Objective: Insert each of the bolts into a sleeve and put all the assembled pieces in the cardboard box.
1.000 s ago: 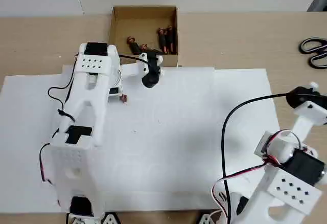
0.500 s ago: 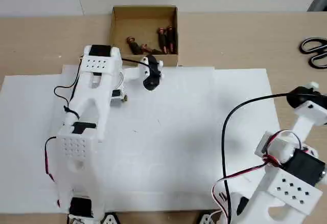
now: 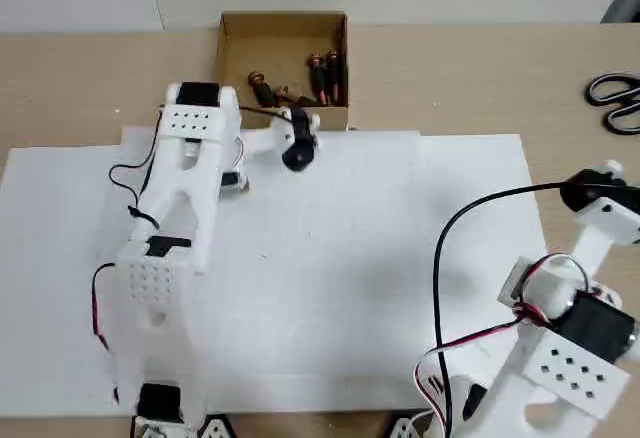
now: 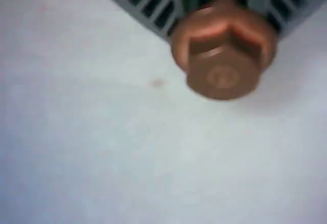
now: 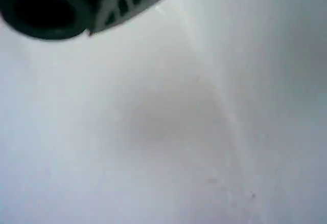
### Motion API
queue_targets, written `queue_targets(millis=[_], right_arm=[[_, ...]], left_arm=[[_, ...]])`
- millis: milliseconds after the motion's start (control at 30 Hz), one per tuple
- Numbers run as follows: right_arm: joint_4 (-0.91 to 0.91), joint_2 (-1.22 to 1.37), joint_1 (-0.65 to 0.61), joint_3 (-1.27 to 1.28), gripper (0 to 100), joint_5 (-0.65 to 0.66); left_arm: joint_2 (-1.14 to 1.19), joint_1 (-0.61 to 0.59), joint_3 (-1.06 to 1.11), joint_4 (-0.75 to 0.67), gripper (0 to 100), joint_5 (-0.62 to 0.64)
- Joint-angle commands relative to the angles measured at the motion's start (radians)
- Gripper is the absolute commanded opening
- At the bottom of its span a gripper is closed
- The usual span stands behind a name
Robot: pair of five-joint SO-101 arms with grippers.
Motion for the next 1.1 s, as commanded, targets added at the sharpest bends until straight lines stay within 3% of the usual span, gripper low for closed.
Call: queue_targets(millis=[0,167,400,733,967,1067], right_arm=[[-0.002,-0.021,0.007,-0.051,0.3,0.011],[0.001,-0.021,-0.018,-0.176,0.3,0.011],[0.002,-0.021,-0.231,-0.361,0.2,0.008],[0.120,-0.025,-0.479,-0.496,0.2,0.009],[0.119,-0.174,-0.711,-0.399,0.2,0.005],[0.097,-0.275,-0.785,-0.322,0.2,0.005]], left_arm=[[-0.184,0.005,-0.050,0.023,1,0.091],[-0.342,0.034,-0.054,0.021,1,0.362],[-0.592,0.052,-0.048,0.023,1,0.798],[-0.941,0.043,-0.047,0.021,1,0.988],[-1.220,0.043,0.117,0.020,1,1.316],[-1.363,0.035,0.285,0.008,1,1.544]])
